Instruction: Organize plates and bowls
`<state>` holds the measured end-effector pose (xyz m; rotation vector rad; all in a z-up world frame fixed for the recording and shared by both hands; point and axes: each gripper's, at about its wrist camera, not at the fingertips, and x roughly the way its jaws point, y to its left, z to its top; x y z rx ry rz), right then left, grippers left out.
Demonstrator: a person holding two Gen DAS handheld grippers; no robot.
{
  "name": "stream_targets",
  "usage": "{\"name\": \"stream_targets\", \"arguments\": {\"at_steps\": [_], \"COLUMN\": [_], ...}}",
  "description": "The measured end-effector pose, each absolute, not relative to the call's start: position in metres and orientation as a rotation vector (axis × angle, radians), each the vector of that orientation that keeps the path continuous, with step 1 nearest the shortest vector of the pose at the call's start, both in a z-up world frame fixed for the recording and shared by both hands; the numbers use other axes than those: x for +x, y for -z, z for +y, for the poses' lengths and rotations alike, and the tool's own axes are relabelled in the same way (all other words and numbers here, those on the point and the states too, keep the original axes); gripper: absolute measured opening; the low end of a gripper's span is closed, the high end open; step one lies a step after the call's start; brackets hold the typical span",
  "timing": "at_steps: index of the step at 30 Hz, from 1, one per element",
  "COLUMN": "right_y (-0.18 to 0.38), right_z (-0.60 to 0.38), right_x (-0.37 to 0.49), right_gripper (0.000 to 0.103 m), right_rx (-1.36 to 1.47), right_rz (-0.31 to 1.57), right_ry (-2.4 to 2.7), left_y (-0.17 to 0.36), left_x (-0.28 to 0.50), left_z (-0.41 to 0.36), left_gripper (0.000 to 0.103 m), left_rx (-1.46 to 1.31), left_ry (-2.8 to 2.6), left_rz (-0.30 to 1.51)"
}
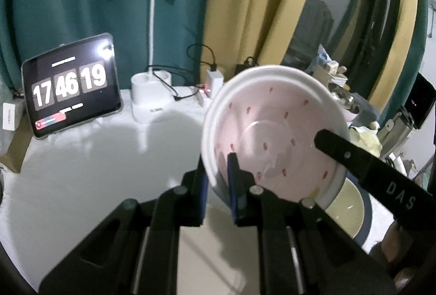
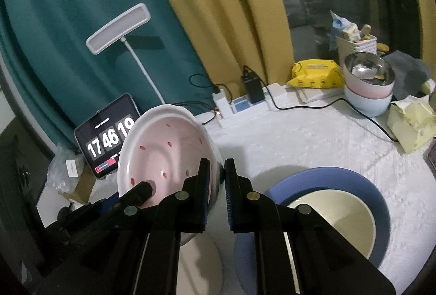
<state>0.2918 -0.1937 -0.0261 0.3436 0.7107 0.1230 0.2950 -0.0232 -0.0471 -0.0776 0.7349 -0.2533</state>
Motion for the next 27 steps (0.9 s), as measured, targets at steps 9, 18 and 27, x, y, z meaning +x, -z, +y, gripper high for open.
{"name": "stream_targets", "arguments": {"at_steps": [9, 18, 27], "right_y": [0.029, 0.033, 0.04], "right_z": [-0.224, -0.25, -0.272], "right_x": [0.279, 0.268, 0.257], "right_gripper": [0.012, 0.012, 0.012], "right_rx": [0.364, 0.379, 0.382], "right_rz": [0.706, 0.708, 0.716], "right_ry": [-0.098, -0.071, -0.041], "left_y": [0.048, 0.054, 0.064], "left_x": [0.289, 0.284, 0.28], "left_z": [-0.053, -0.079, -0.103], "left_gripper": [0.014, 0.014, 0.015], "left_rx": [-0.053, -0.037, -0.024], "left_ry": [0.283, 0.322, 0.364], "left_rz": [0.747, 0.767, 0.795]}}
